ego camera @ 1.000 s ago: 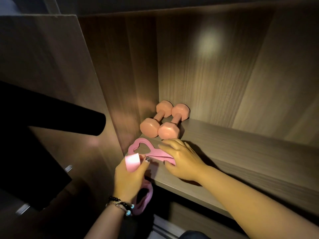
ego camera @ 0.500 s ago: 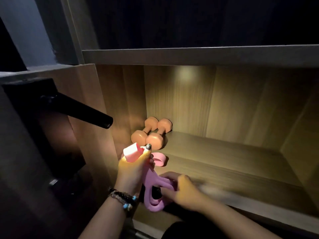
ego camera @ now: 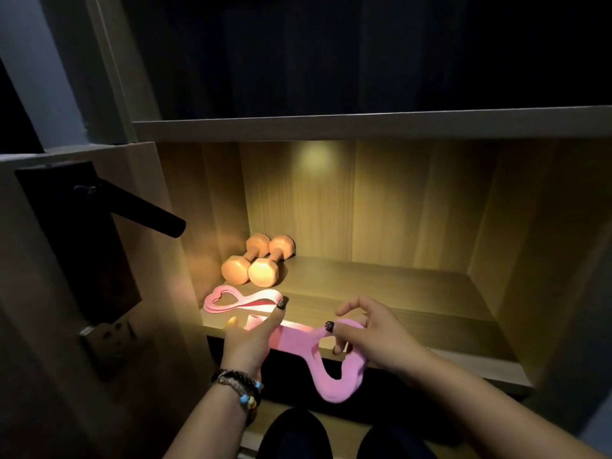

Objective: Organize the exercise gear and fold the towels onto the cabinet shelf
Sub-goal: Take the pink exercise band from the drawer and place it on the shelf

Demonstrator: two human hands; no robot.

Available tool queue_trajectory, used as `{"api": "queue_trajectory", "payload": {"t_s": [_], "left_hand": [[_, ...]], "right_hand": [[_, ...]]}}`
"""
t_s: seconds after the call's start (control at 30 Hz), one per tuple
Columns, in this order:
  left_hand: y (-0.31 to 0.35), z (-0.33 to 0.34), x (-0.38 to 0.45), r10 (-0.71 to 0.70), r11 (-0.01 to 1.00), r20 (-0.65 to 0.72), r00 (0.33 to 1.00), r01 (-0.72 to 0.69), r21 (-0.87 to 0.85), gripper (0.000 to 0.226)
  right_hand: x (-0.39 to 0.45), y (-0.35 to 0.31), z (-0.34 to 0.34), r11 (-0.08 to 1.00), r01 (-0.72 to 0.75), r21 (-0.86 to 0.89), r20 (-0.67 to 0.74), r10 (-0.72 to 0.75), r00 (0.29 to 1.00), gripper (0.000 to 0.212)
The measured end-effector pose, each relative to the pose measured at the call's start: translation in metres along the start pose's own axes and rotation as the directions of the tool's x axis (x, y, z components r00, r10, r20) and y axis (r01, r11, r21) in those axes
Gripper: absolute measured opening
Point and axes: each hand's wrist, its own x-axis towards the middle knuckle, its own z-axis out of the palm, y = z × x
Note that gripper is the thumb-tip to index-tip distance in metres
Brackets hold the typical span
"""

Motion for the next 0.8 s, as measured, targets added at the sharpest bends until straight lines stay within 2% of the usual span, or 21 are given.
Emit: {"api": "queue_trajectory", "payload": {"t_s": [0.03,0.07,0.1,0.2,0.27,0.37,0.43,0.5,0.6,0.8], "left_hand": [[-0.005,0.0,-0.001,-0.008,0.998,-0.02,1.0,0.009,0.061,0.094],[-0.008,0.001,-0.005,0.005,0.993,-0.029,1.0,-0.002,0.121,0.094],[-0.01,0.002,-0.013,0.043,0.987,-0.016,0.999,-0.04,0.157,0.084],[-0.014,0.0,-0.037,0.165,0.977,0.114,0.98,-0.178,0.116,0.026],[-0.018,-0.001,-0.055,0.226,0.965,0.246,0.943,-0.251,0.074,0.012],[-0.025,0.0,-0.077,0.295,0.92,0.446,0.845,-0.377,0.105,0.017],[-0.03,0.003,-0.083,0.316,0.881,0.519,0.795,-0.449,0.151,0.018],[-0.032,0.004,-0.084,0.321,0.852,0.53,0.785,-0.484,0.201,0.023],[-0.03,0.006,-0.083,0.32,0.876,0.503,0.803,-0.453,0.165,0.027],[-0.028,0.007,-0.082,0.345,0.877,0.532,0.773,-0.468,0.111,0.042]], "right_hand": [[-0.002,-0.003,-0.001,0.999,-0.025,0.026,-0.005,0.025,1.0,0.031],[-0.004,-0.006,-0.002,0.998,-0.044,0.051,-0.009,0.044,0.999,0.031],[-0.006,-0.008,-0.001,0.995,-0.055,0.079,-0.017,0.057,0.998,0.03],[-0.012,-0.013,0.002,0.984,-0.081,0.161,-0.06,0.091,0.994,0.025],[-0.017,-0.015,0.002,0.964,-0.116,0.239,-0.084,0.139,0.987,0.024],[-0.026,-0.013,0.004,0.927,-0.155,0.341,-0.097,0.199,0.975,0.021],[-0.03,-0.011,0.006,0.899,-0.163,0.407,-0.069,0.209,0.976,0.015],[-0.034,-0.009,0.004,0.856,-0.181,0.484,-0.038,0.228,0.973,0.016],[-0.038,-0.005,-0.001,0.804,-0.196,0.561,0.005,0.234,0.972,0.023],[-0.034,-0.005,0.001,0.825,-0.147,0.545,-0.038,0.199,0.979,0.033]]}}
